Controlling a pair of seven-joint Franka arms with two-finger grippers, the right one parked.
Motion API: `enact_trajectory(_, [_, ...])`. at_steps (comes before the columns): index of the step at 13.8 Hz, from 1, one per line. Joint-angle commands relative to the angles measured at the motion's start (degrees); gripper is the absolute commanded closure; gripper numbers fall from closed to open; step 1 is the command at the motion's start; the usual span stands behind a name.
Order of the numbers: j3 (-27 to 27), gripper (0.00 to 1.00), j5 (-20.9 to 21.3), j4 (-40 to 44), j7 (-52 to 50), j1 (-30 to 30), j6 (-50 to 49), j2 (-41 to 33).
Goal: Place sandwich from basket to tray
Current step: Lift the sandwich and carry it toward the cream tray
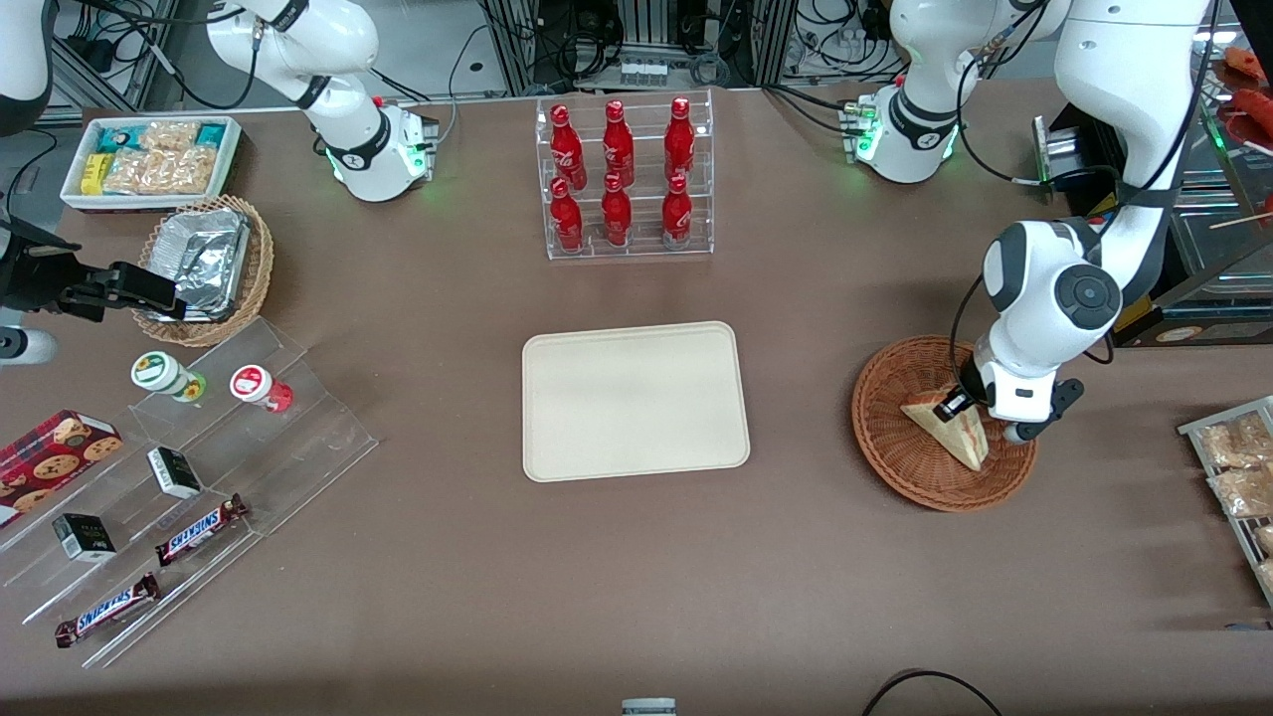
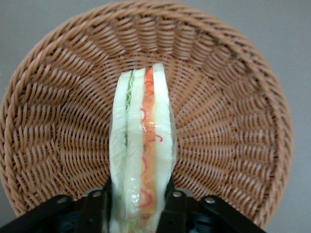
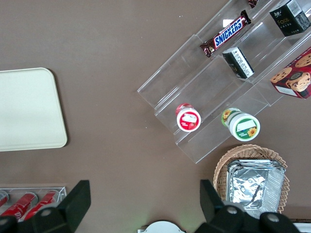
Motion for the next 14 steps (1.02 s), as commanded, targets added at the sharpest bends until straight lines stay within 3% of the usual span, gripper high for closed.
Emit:
enact_trajectory(1, [-1.83,1.00,0.69,2.64,-1.52,-0.21,-3.68,-2.48])
enact_trajectory(7, [-2.63,1.00,1.13,19.33,-1.61,-8.10,-24.59,-2.13])
enact_trajectory(14, [-2.63,1.00,1.48,28.05,-4.32,-26.29,-26.64,4.45])
